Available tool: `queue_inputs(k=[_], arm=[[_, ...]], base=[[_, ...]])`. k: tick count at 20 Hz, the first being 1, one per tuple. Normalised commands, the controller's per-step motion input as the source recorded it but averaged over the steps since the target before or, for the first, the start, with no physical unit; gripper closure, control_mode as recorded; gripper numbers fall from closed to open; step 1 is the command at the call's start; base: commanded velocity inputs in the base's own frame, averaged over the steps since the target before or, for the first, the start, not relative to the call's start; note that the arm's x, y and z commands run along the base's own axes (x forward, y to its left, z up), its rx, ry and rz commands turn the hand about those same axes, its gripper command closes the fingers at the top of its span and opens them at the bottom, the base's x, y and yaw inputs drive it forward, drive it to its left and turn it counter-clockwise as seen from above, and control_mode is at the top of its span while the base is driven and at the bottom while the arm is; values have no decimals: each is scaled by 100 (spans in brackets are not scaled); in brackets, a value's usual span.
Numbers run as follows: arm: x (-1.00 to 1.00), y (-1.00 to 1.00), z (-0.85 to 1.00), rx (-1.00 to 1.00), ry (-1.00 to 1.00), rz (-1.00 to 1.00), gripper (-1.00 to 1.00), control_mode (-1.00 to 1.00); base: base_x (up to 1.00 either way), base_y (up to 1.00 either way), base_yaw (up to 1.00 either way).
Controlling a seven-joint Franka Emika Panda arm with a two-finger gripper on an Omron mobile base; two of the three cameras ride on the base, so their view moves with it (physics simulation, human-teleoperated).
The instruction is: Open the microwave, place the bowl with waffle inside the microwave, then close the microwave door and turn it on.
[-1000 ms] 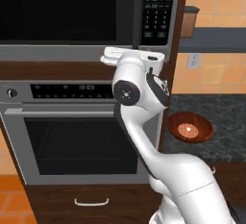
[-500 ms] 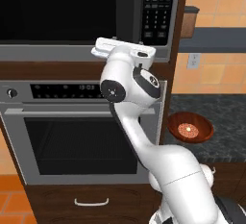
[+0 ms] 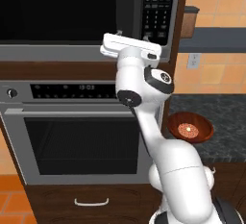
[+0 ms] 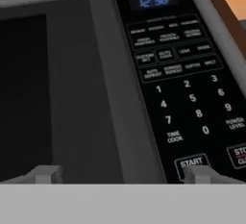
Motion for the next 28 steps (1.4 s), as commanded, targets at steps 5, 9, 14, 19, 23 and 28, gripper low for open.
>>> queue_inputs(k=[5,9,14,19,23,28], arm=[[0,-15,29,0,0,16,-100,-100],[3,6,6,0,5,10,100,-100],[3,19,3,0,1,11,100,-100],[-12,59,6,-4,2,9,100,-100],[-62,79,2,-3,0,11,100,-100],[-88,97,0,-2,0,12,100,-100]], base=[[0,0,0],[0,0,0],[0,0,0],[0,0,0],[0,0,0],[0,0,0]])
